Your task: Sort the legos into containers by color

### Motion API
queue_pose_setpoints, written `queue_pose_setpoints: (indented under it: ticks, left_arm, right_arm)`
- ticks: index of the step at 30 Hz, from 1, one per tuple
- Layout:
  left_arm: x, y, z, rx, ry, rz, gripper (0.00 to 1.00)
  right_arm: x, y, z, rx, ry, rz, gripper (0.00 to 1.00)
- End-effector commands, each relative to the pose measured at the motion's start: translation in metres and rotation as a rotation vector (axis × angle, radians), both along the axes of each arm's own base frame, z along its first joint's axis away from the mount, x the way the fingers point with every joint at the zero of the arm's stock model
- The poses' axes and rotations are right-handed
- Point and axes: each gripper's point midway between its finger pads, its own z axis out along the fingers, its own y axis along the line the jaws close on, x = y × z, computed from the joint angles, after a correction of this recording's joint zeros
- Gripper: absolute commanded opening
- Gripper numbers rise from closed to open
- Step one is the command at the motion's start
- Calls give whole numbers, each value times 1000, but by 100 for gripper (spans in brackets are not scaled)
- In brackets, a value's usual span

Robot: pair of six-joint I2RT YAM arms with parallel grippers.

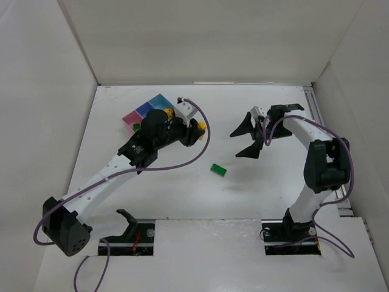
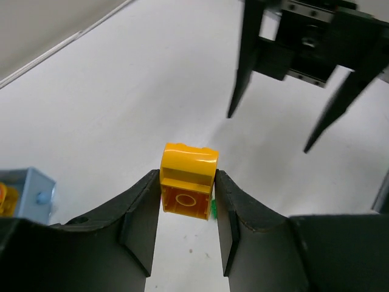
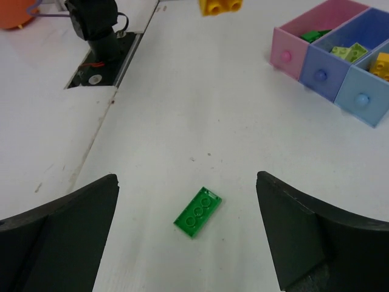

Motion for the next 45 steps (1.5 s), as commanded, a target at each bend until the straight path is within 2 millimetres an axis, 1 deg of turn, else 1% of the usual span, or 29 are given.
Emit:
queue_pose_setpoints:
  ticks: [1,4,7,8,10,11,12,14,15,17,19,20,21,22,23,24,27,28,29,32,33,34,36,37,39,40,41,43,45]
  left_arm:
    - [29,28,7,-50,29,177,0]
    - [51,42,9,-60,42,248,0]
    - [68,49,13,-68,66,305,0]
    - [75,54,21,-91,64,335,0]
    - [88,58,19,-93,101,387,0]
    - [99,66,30,-108,92,443,0]
    - [104,71,28,-103,114,477,0]
    - [126,87,18,-117,181,578,0]
    - [134,92,29,-143,187,610,0]
    - [152,102,8,-122,268,676,0]
    - [169,119,9,-161,337,772,0]
    - [177,125,4,-163,370,809,0]
    - [190,128,-16,-142,422,847,0]
    - [198,134,-10,-154,436,863,0]
    - [203,132,-15,-144,448,866,0]
    - [211,132,-30,-125,478,888,0]
    - [224,132,-35,-121,501,927,0]
    - [232,135,-49,-100,519,968,0]
    - [240,142,-41,-118,510,1006,0]
    - [251,159,-64,-103,560,1106,0]
    - [254,159,-67,-100,564,1107,0]
    - [259,164,-80,-114,597,1138,0]
    - [262,169,-90,-119,627,1155,0]
    - [262,174,-96,-120,649,1175,0]
    - [266,179,-104,-129,663,1204,0]
    - [265,179,-105,-132,674,1210,0]
    - [266,179,-112,-123,683,1213,2]
    - [267,184,-118,-118,691,1223,16]
    - [270,183,-128,-107,700,1226,20]
  right_arm:
    - [10,8,24,96,31,-14,99]
    - [25,9,31,96,28,-13,99]
    - [49,9,53,96,-49,-17,99]
    - [62,7,70,103,-113,-23,99]
    - [79,8,71,73,-104,-25,99]
    - [85,8,73,64,-109,-25,99]
    - [94,9,84,69,-149,-25,99]
    - [109,9,74,34,-127,-30,99]
    - [117,9,83,25,-161,-33,99]
    - [131,9,72,-9,-116,-43,99]
    - [147,9,65,-102,-122,-72,99]
    - [168,11,67,-159,-105,-147,99]
    - [202,-5,46,-371,-135,-348,99]
    - [221,5,57,-408,-201,-520,99]
    - [221,-3,43,-523,-211,-609,99]
    - [234,-7,50,-555,-306,-690,99]
    - [233,-10,56,-569,-290,-733,99]
    - [230,-5,52,-530,-240,-692,99]
    - [233,-16,50,-513,-191,-704,99]
    - [226,-15,37,-432,-57,-644,99]
    - [223,-19,19,-438,-6,-642,99]
    - [225,-26,26,-423,-15,-681,99]
    - [222,-33,10,-453,15,-729,99]
    - [222,-36,20,-437,-3,-765,99]
    - [219,-40,19,-437,1,-799,99]
    - [213,-41,10,-442,26,-800,99]
    - [209,-41,15,-430,24,-807,99]
    - [204,-42,7,-450,36,-826,99]
    - [198,-42,6,-471,28,-844,99]
